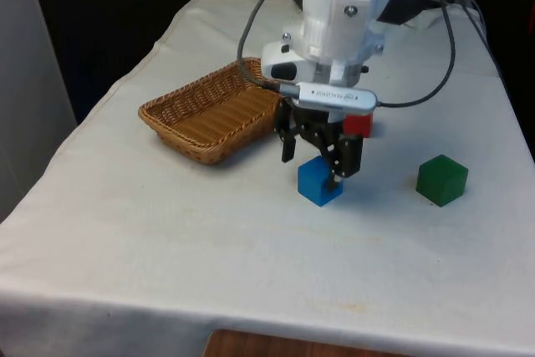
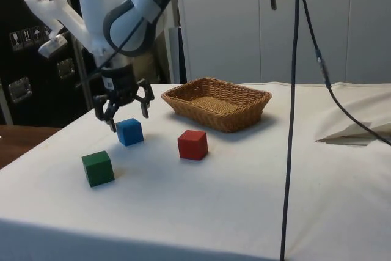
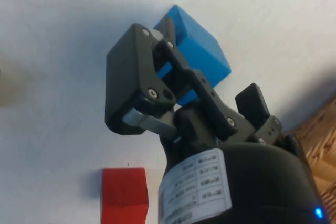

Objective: Pick up the blue cube and place it into the basket.

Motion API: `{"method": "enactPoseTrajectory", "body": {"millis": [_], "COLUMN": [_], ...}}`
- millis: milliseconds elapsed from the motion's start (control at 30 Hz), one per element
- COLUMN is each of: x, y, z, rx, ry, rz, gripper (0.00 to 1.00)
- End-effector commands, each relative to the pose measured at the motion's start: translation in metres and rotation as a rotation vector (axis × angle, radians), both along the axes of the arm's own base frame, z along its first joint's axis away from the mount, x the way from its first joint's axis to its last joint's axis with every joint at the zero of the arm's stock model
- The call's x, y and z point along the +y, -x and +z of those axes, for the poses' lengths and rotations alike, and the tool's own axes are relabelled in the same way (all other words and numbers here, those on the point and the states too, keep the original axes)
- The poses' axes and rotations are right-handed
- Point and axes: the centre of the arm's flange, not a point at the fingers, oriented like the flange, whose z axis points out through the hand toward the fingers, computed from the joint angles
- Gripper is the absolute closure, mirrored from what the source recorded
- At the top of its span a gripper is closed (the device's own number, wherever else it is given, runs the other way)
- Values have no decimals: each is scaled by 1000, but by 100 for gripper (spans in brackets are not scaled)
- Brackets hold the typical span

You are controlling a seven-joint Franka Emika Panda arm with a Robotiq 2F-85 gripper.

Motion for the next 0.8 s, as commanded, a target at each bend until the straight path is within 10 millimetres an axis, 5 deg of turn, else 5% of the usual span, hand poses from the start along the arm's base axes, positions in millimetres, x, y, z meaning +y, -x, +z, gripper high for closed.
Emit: {"method": "enactPoseTrajectory", "body": {"millis": [0, 500, 633, 733, 767], "x": [0, -2, -1, -1, -1], "y": [-2, -4, -4, -4, -4], "z": [-6, -18, -17, -18, -17], "rx": [-7, 1, 2, 3, 2], "ry": [-7, -2, -1, 1, 0], "rz": [-7, -18, -18, -17, -18], "gripper": [0, 3, 61, 92, 92]}}
